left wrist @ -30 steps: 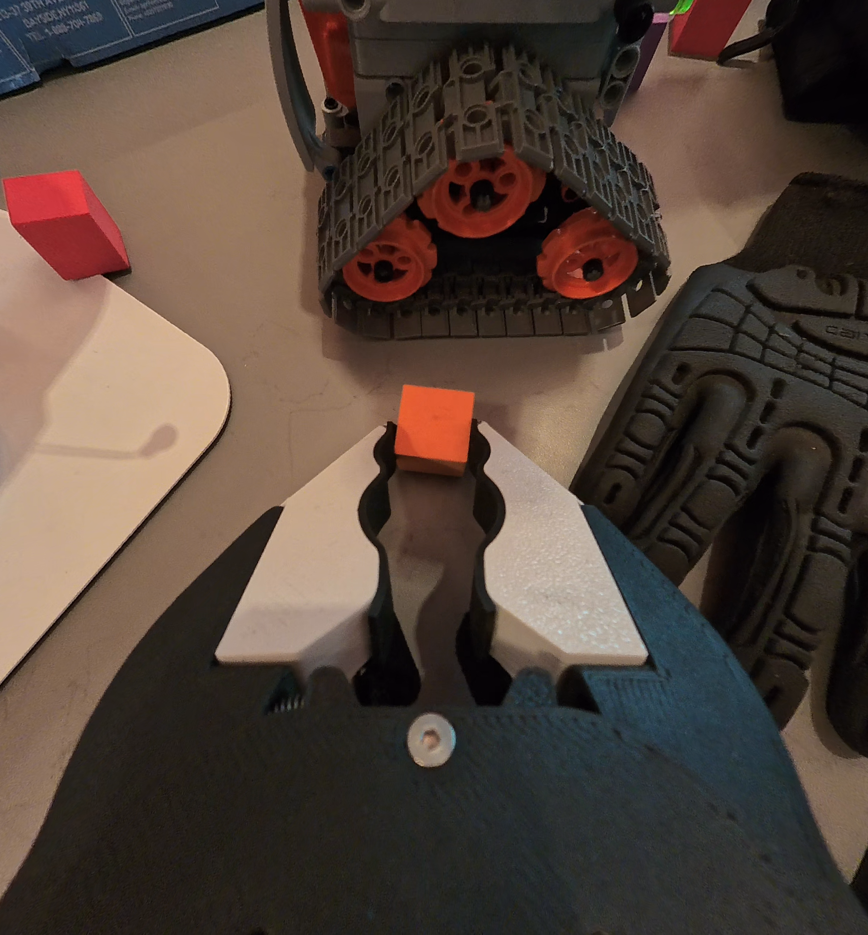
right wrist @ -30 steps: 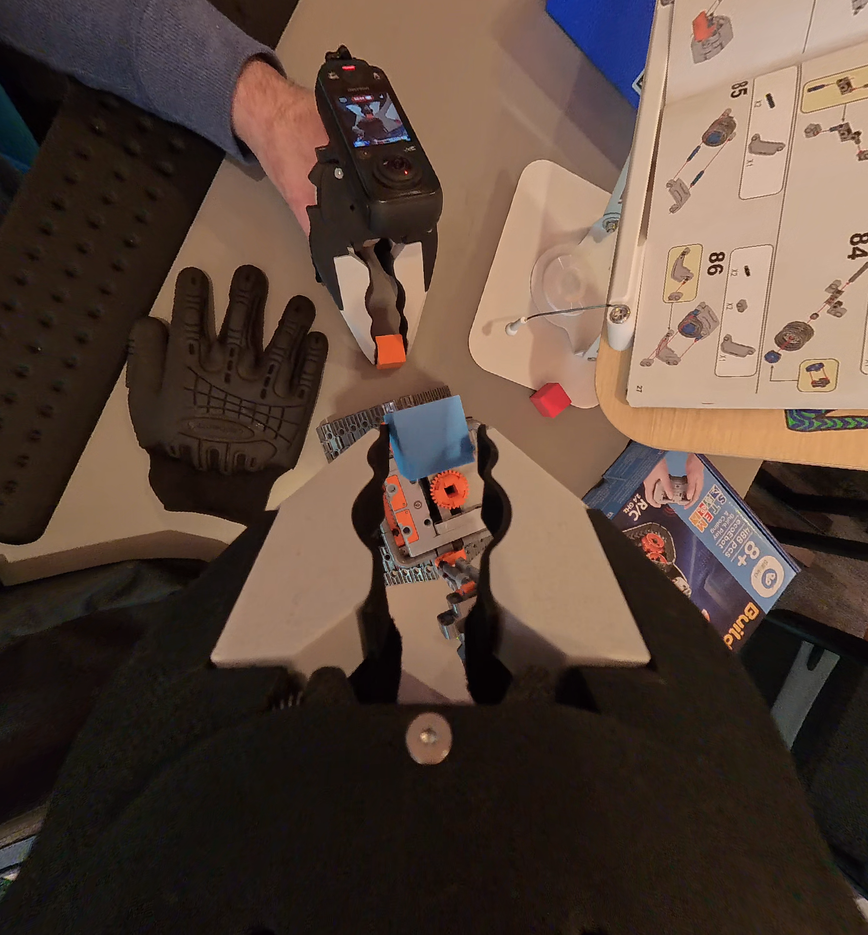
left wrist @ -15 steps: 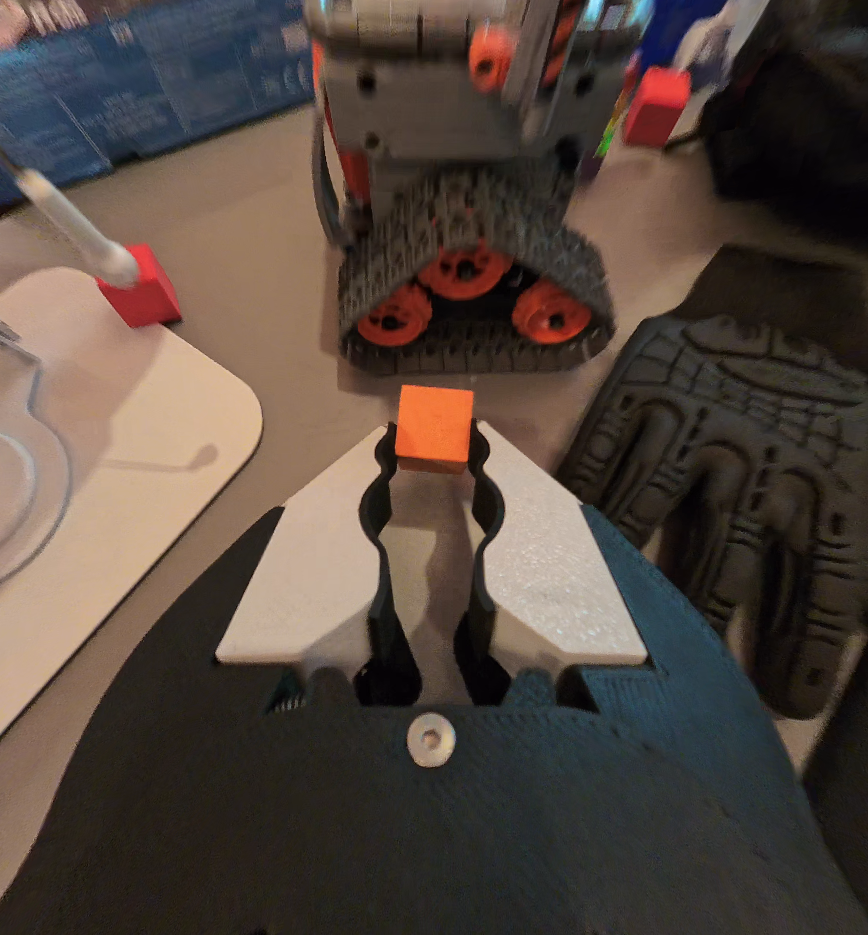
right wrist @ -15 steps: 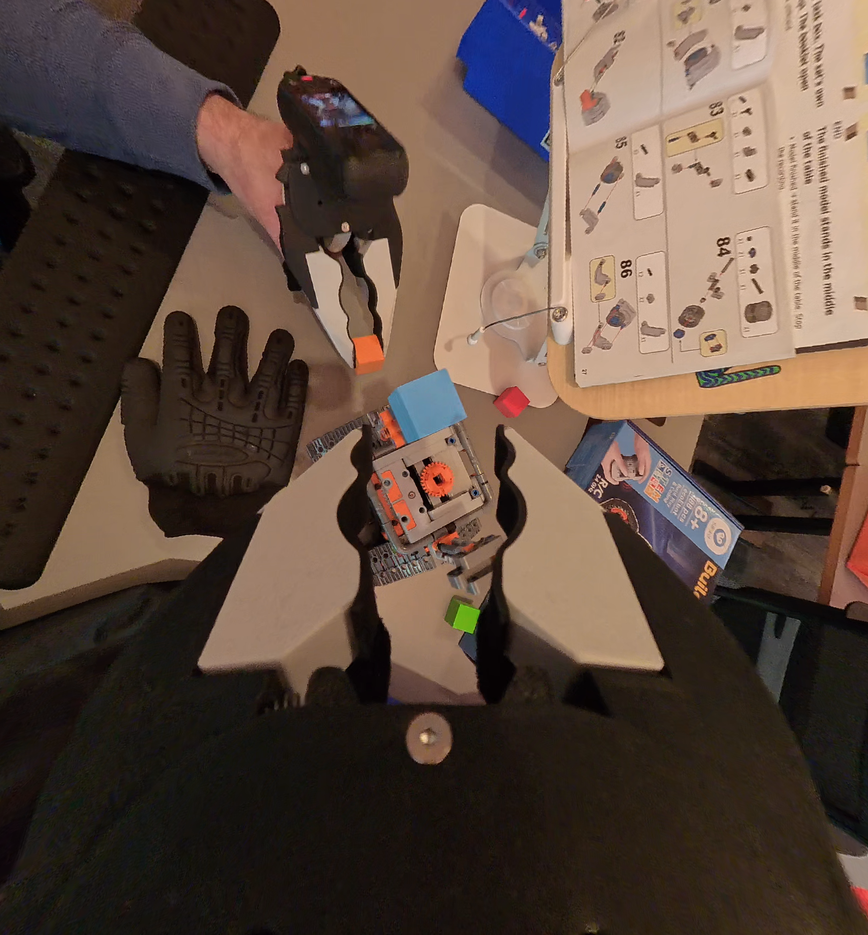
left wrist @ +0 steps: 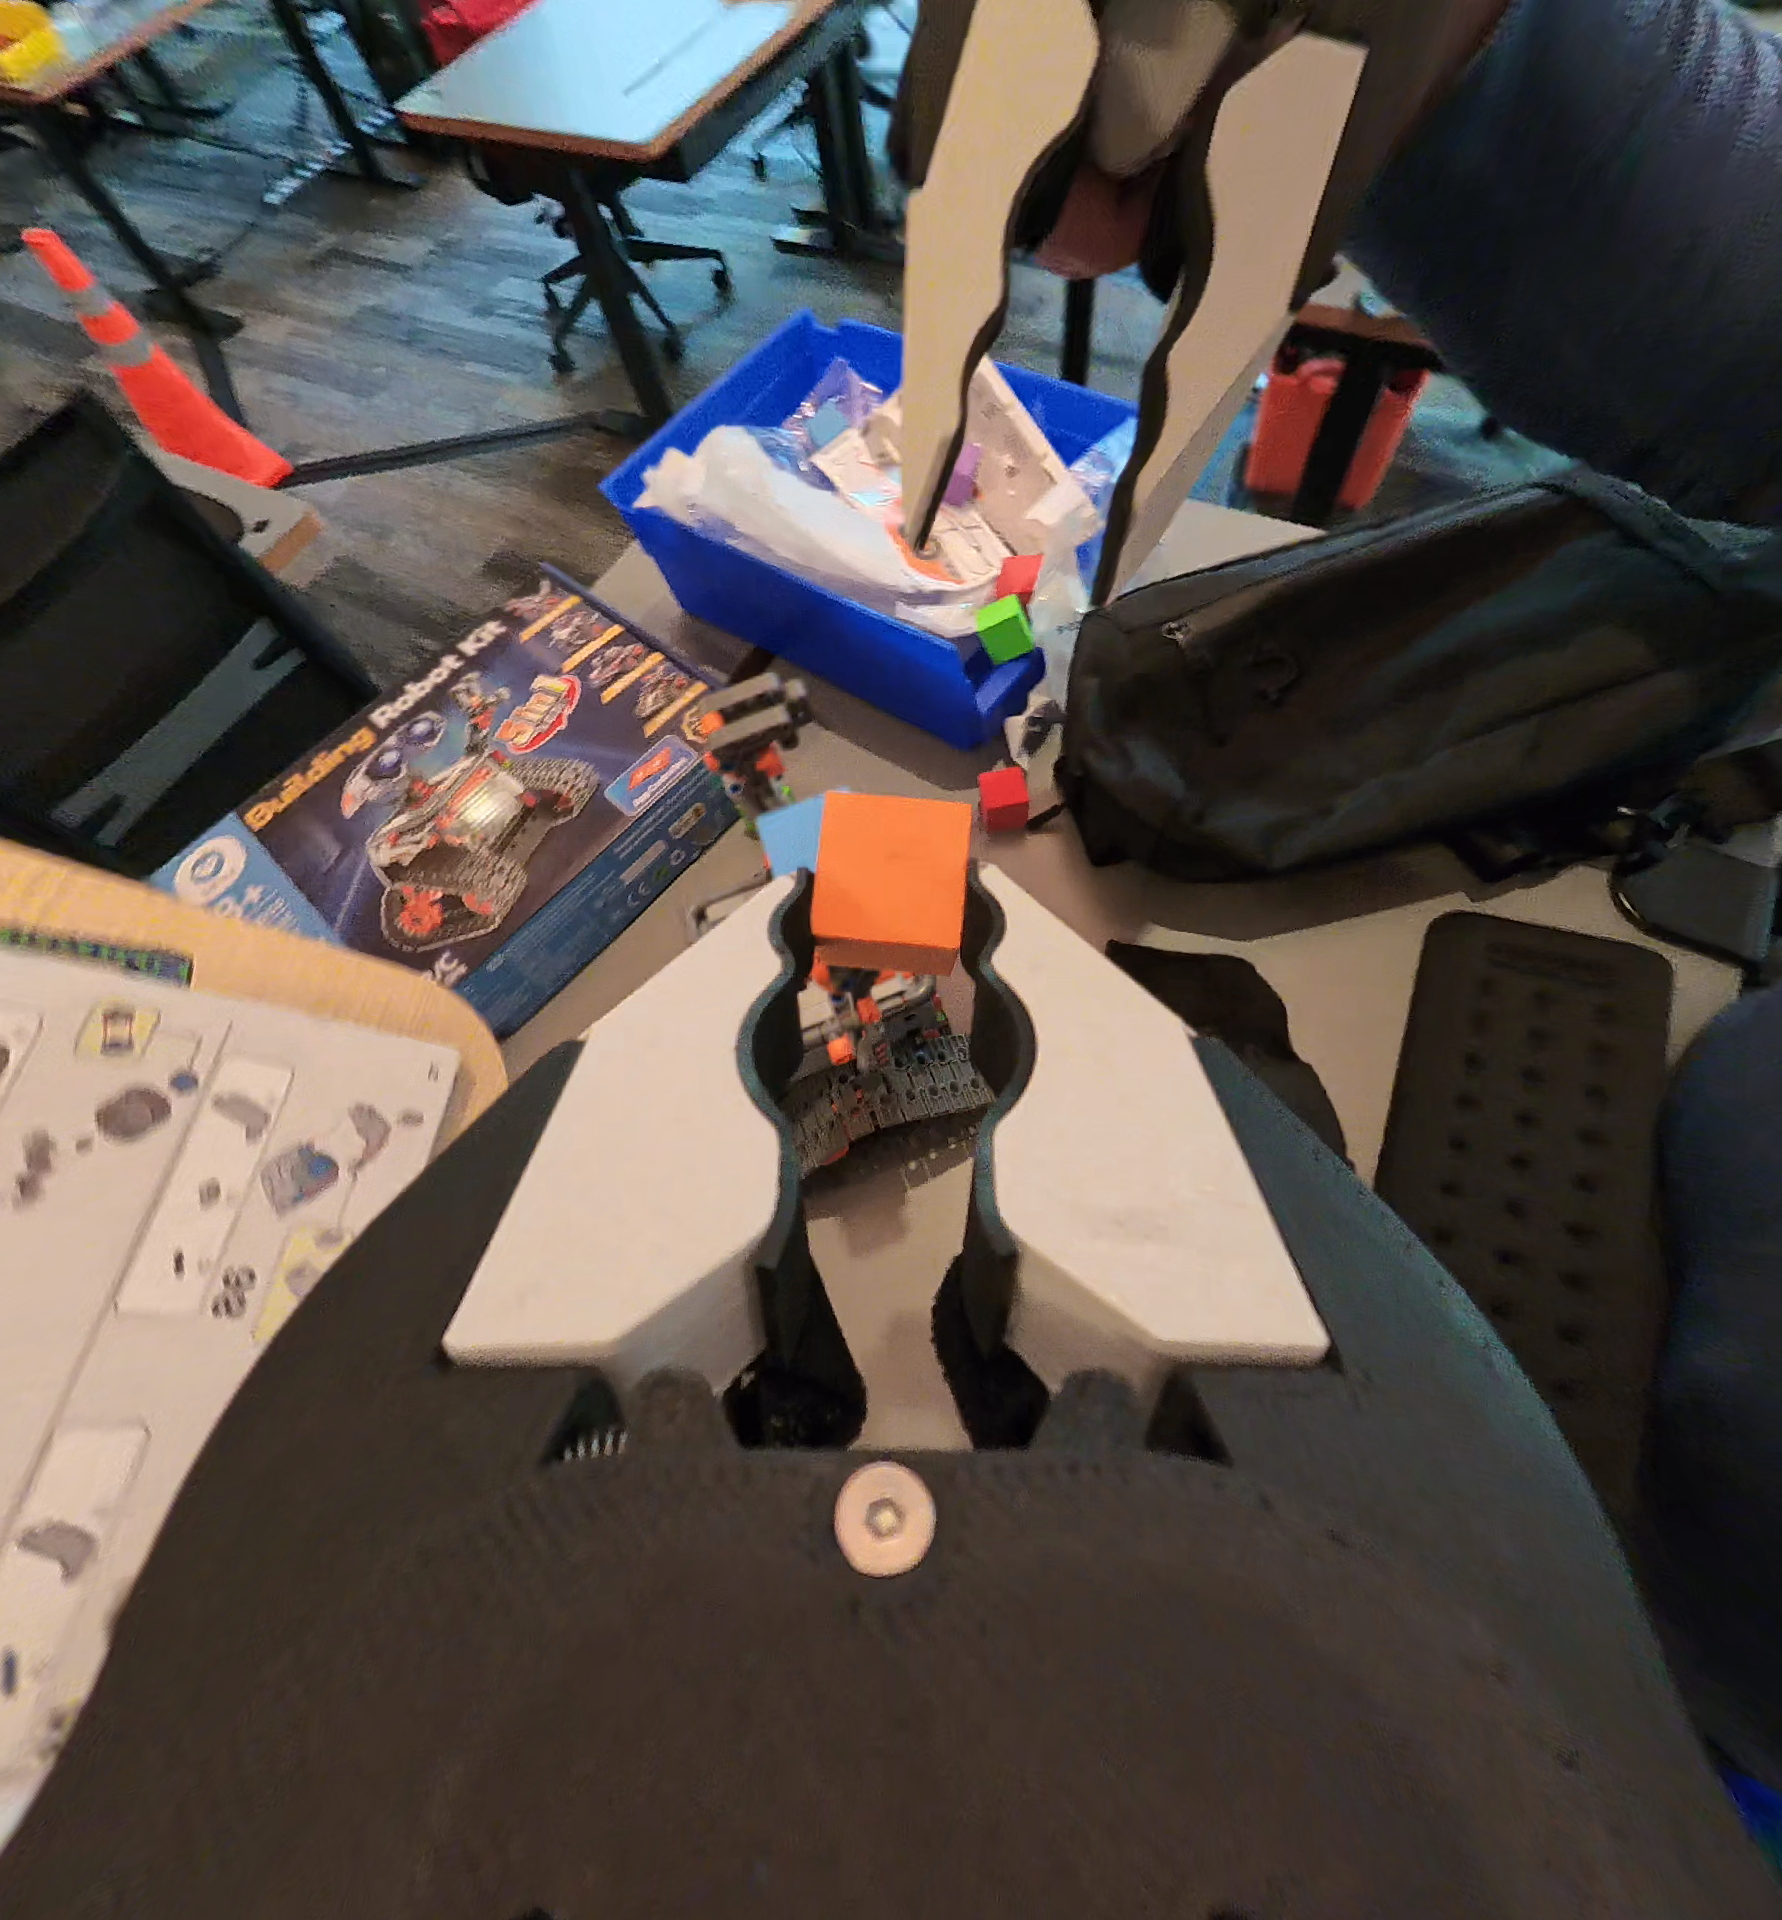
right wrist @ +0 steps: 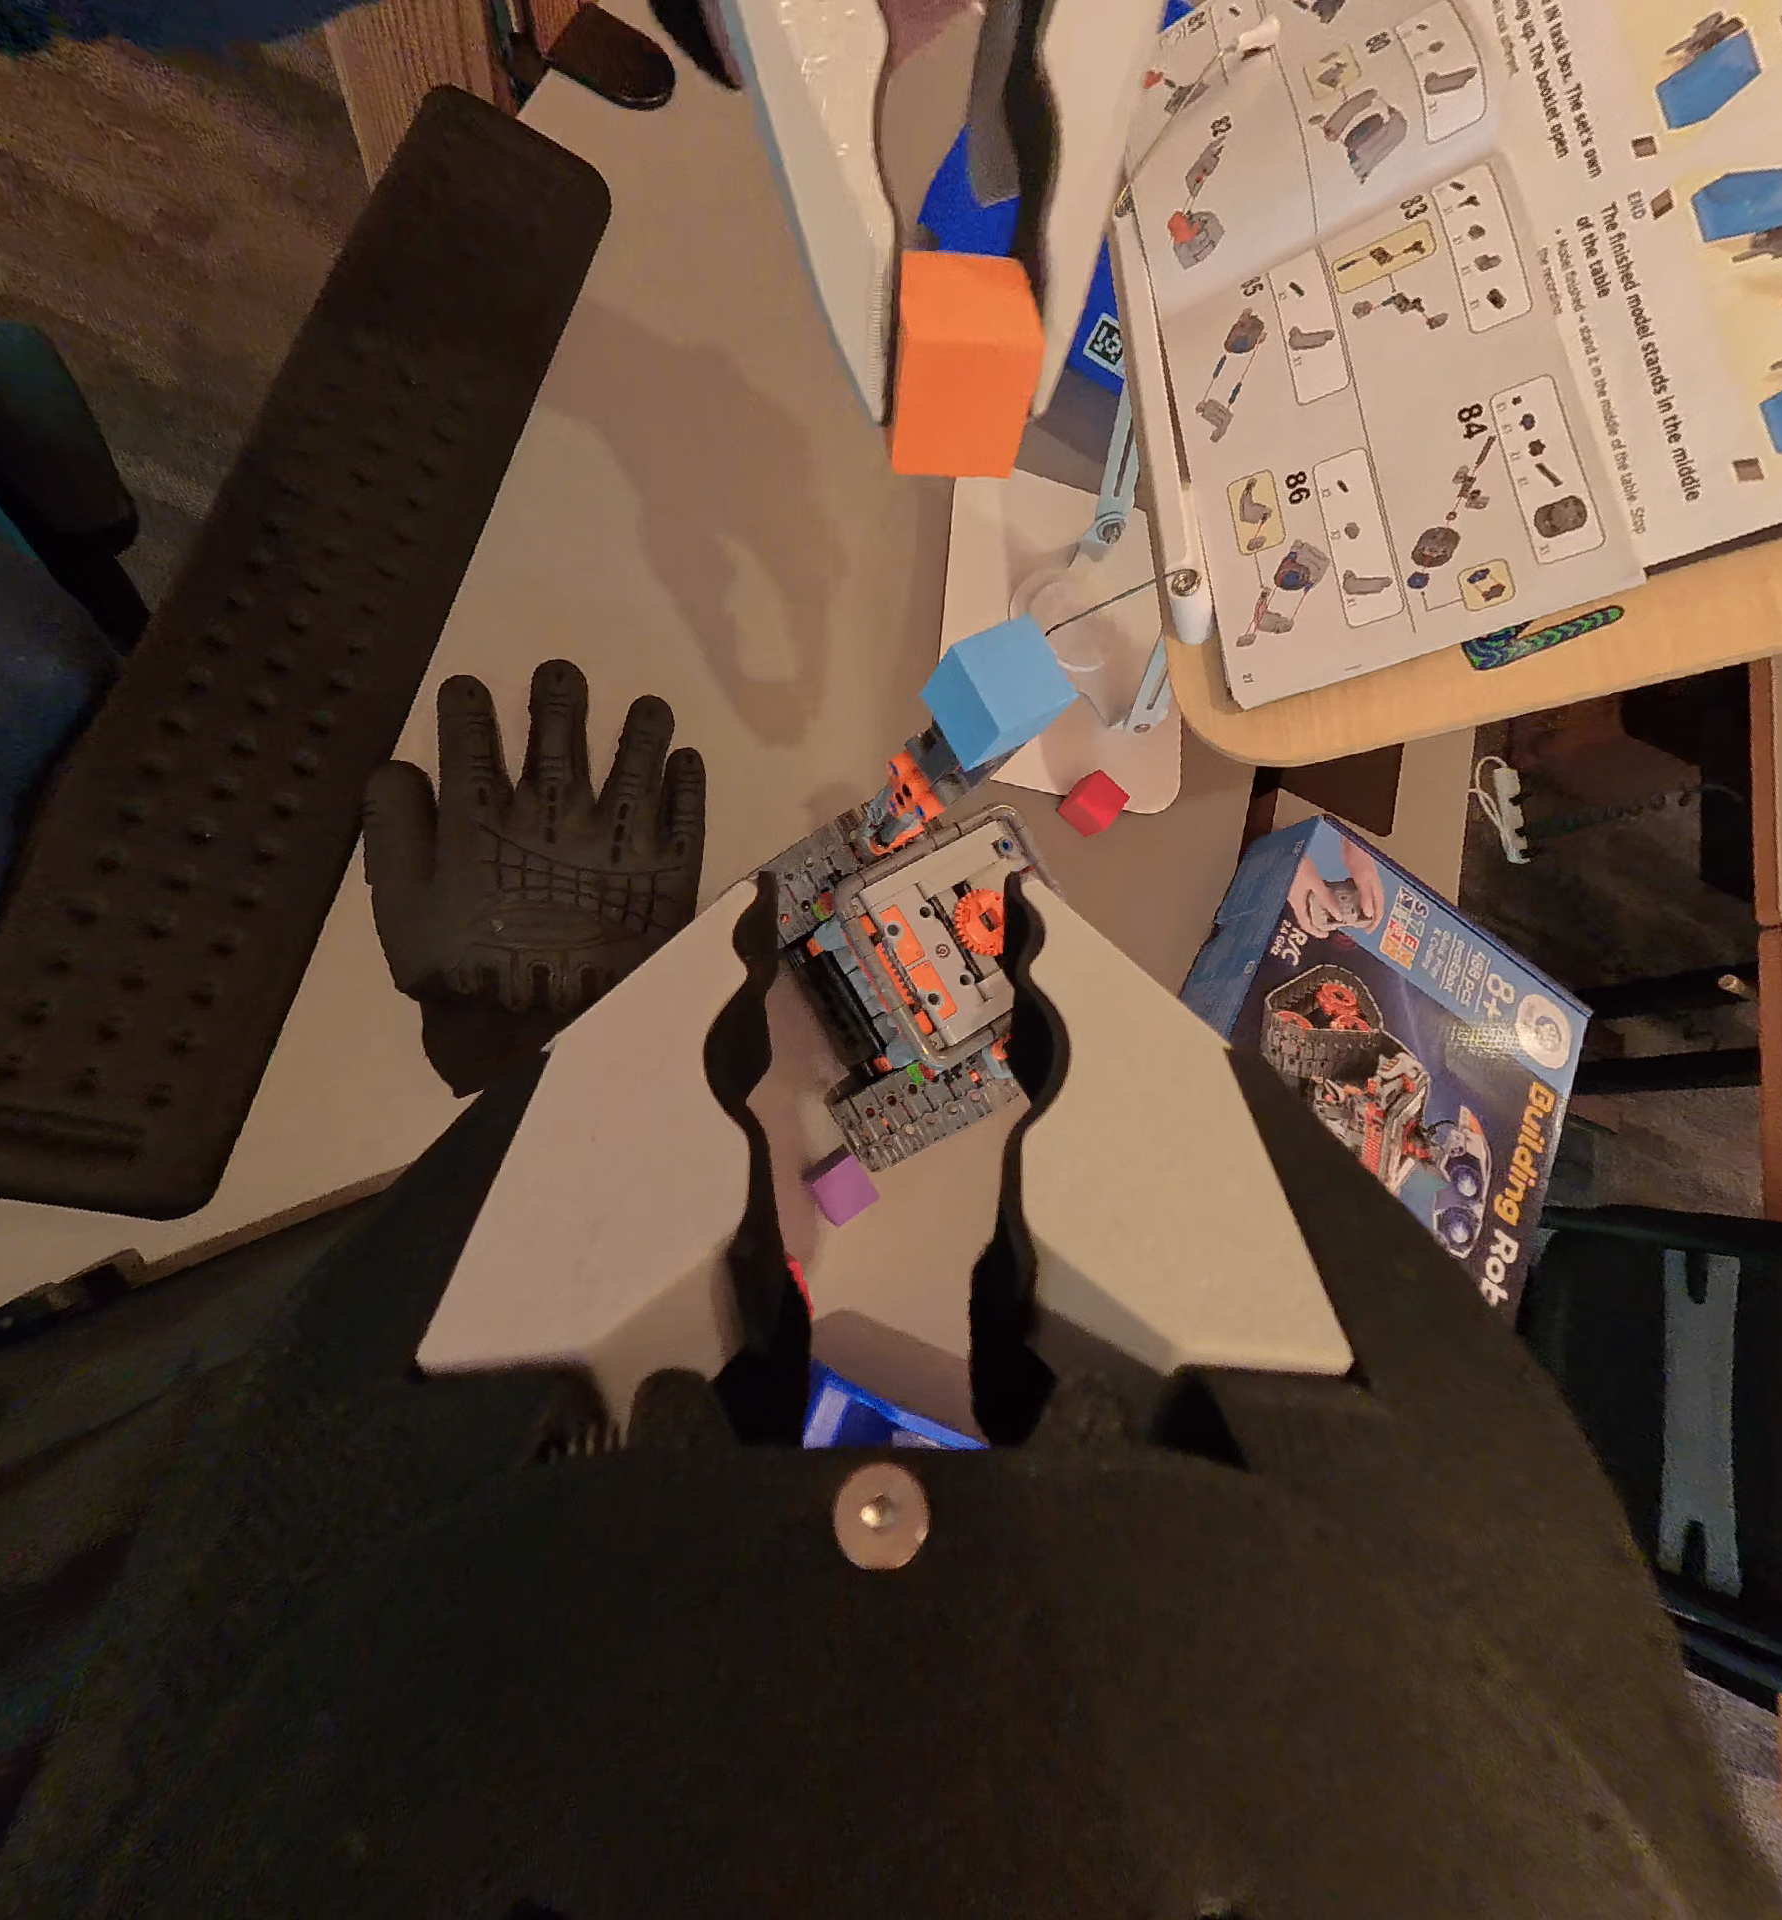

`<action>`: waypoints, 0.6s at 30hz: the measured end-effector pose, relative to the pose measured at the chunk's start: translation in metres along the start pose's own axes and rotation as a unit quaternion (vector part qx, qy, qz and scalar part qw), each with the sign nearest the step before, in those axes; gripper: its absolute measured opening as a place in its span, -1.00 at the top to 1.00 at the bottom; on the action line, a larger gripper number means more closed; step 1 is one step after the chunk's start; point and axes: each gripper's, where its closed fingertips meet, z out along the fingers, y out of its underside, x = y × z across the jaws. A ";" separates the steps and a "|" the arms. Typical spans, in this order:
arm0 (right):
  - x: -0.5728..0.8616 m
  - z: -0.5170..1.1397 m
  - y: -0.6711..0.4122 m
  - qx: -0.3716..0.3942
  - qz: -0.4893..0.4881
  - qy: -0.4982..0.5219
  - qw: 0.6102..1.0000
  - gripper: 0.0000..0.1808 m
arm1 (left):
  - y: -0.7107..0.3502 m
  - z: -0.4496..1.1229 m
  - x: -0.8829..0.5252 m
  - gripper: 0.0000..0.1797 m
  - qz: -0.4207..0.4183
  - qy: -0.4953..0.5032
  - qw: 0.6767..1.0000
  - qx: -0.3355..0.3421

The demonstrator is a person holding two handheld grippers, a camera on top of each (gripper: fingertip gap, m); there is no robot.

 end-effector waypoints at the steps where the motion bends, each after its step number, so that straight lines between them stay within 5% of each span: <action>1: -0.002 -0.001 0.002 0.003 0.002 -0.001 1.000 0.54 | -0.006 0.004 0.000 0.71 0.012 0.007 1.000 -0.010; 18: -0.014 -0.001 0.020 0.029 0.018 -0.016 0.999 0.56 | 0.002 0.047 -0.019 0.71 0.001 0.051 0.995 -0.084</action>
